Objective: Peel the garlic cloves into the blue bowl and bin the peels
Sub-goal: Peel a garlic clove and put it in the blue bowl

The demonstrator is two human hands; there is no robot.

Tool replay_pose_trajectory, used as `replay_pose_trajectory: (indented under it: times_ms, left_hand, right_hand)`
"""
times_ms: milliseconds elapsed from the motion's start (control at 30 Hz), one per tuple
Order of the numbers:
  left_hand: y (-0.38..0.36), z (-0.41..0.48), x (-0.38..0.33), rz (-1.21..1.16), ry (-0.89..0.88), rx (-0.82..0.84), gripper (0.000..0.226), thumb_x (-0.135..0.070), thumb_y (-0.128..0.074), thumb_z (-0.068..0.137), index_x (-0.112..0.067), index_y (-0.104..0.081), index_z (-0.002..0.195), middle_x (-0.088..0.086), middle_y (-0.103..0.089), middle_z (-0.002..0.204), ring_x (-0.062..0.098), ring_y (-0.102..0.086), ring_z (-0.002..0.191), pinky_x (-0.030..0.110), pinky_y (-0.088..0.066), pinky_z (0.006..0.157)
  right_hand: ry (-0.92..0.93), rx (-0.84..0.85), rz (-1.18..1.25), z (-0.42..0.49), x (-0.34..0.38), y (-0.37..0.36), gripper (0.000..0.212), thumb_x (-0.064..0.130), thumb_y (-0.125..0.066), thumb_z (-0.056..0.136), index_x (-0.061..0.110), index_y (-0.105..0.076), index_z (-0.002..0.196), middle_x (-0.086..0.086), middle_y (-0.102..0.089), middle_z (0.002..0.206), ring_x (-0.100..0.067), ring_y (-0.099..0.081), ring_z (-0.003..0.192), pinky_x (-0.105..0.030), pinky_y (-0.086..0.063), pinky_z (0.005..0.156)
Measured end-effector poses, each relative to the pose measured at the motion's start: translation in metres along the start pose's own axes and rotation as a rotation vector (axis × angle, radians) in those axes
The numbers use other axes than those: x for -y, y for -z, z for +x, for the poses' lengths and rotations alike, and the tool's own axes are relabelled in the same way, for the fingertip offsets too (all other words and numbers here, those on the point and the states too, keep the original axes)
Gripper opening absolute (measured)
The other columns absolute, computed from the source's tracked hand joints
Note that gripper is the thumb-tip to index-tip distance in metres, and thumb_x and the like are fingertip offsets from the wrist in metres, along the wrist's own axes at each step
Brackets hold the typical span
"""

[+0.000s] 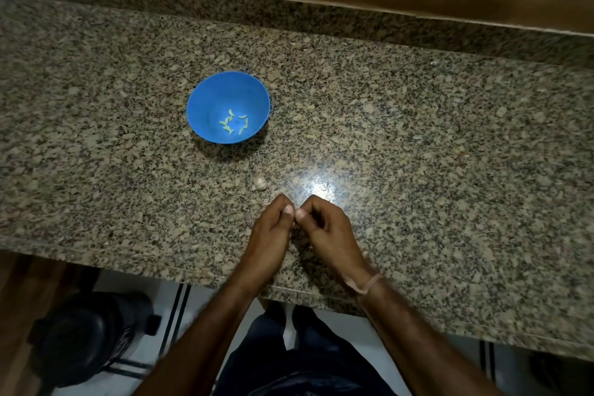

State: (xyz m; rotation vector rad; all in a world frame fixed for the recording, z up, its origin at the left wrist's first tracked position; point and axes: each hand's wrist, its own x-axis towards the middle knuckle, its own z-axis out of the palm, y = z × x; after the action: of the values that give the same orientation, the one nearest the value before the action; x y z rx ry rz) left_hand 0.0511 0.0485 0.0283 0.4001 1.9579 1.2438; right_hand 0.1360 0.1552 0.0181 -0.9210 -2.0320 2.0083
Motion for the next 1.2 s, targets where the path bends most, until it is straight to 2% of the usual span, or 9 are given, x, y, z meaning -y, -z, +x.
replay_pose_trajectory:
  times_ms: [100, 233, 300, 400, 467, 633, 867, 1067, 1200]
  left_hand:
    - [-0.003, -0.002, -0.002, -0.033, 0.025, 0.002, 0.028, -0.031, -0.035, 0.113, -0.02, -0.048, 0.091, -0.002, -0.052, 0.076, 0.01, -0.047, 0.067, 0.026, -0.037, 0.058]
    - [-0.002, 0.001, 0.006, 0.338, -0.306, -0.14, 0.03, -0.033, -0.03, 0.111, -0.015, -0.043, 0.091, -0.003, -0.047, 0.086, 0.005, -0.044, 0.073, 0.02, -0.035, 0.06]
    - [-0.002, 0.003, 0.006, 0.263, -0.177, -0.088, 0.029, -0.031, -0.033, 0.112, -0.013, -0.05, 0.097, -0.004, -0.051, 0.087, 0.009, -0.048, 0.074, 0.023, -0.038, 0.062]
    - [0.001, 0.005, 0.0, -0.215, 0.251, 0.094, 0.024, -0.026, -0.038, 0.111, -0.018, -0.05, 0.091, -0.004, -0.047, 0.071, 0.011, -0.04, 0.058, 0.028, -0.029, 0.054]
    - [0.002, 0.005, -0.004, -0.284, 0.334, 0.144, 0.023, -0.025, -0.036, 0.11, -0.018, -0.049, 0.092, -0.002, -0.045, 0.073, 0.01, -0.039, 0.058, 0.029, -0.031, 0.054]
    - [-0.005, -0.005, 0.008, 0.427, -0.298, -0.182, 0.028, -0.033, -0.027, 0.11, -0.018, -0.041, 0.092, -0.011, -0.044, 0.085, 0.0, -0.044, 0.072, 0.014, -0.036, 0.058]
    - [0.006, 0.009, -0.006, -0.521, 0.423, 0.169, 0.023, -0.015, -0.036, 0.108, -0.018, -0.043, 0.087, -0.004, -0.041, 0.065, 0.009, -0.033, 0.053, 0.025, -0.023, 0.047]
    - [-0.001, -0.002, 0.009, 0.359, -0.204, -0.155, 0.024, -0.024, -0.035, 0.111, -0.015, -0.044, 0.09, -0.002, -0.05, 0.082, 0.006, -0.045, 0.069, 0.014, -0.036, 0.057]
    - [0.009, 0.007, 0.006, -0.429, 0.342, 0.135, 0.02, -0.018, -0.037, 0.109, -0.015, -0.045, 0.091, -0.002, -0.043, 0.068, 0.008, -0.038, 0.053, 0.023, -0.029, 0.045]
  right_hand:
    - [0.099, -0.049, -0.151, 0.001, 0.004, 0.001, 0.021, 0.015, -0.062, 0.103, 0.008, -0.062, 0.084, 0.002, -0.058, 0.07, -0.006, -0.049, 0.065, -0.02, -0.04, 0.061]
    - [-0.364, 0.107, 0.373, 0.007, 0.008, -0.001, 0.027, 0.019, -0.058, 0.105, 0.013, -0.059, 0.079, 0.002, -0.055, 0.067, -0.012, -0.046, 0.065, -0.023, -0.04, 0.06]
    - [-0.381, 0.101, 0.398, 0.004, 0.006, -0.004, 0.025, 0.019, -0.057, 0.106, 0.013, -0.059, 0.081, 0.001, -0.054, 0.068, -0.014, -0.047, 0.066, -0.024, -0.04, 0.061]
    - [0.016, -0.029, -0.09, -0.004, -0.003, -0.005, 0.025, 0.016, -0.057, 0.106, 0.009, -0.058, 0.082, 0.008, -0.055, 0.07, -0.003, -0.049, 0.066, -0.015, -0.038, 0.063]
    - [0.104, -0.059, -0.25, -0.005, -0.007, -0.005, 0.025, 0.015, -0.057, 0.106, 0.011, -0.057, 0.082, 0.012, -0.052, 0.068, -0.001, -0.045, 0.063, -0.015, -0.036, 0.06]
    - [-0.487, 0.125, 0.487, 0.004, 0.003, -0.008, 0.026, 0.014, -0.049, 0.108, 0.016, -0.055, 0.083, 0.002, -0.05, 0.07, -0.009, -0.043, 0.062, -0.024, -0.037, 0.059]
    - [0.249, -0.086, -0.332, 0.001, -0.016, -0.007, 0.023, 0.013, -0.057, 0.105, 0.01, -0.058, 0.083, 0.0, -0.057, 0.073, -0.006, -0.049, 0.067, -0.019, -0.037, 0.061]
    - [-0.447, 0.089, 0.451, 0.006, -0.003, -0.013, 0.027, 0.015, -0.051, 0.107, 0.015, -0.058, 0.081, -0.001, -0.055, 0.072, -0.014, -0.048, 0.068, -0.027, -0.042, 0.064]
    - [0.168, -0.09, -0.298, -0.002, -0.017, -0.013, 0.022, 0.013, -0.059, 0.104, 0.011, -0.059, 0.082, 0.005, -0.058, 0.073, -0.003, -0.05, 0.068, -0.014, -0.038, 0.064]
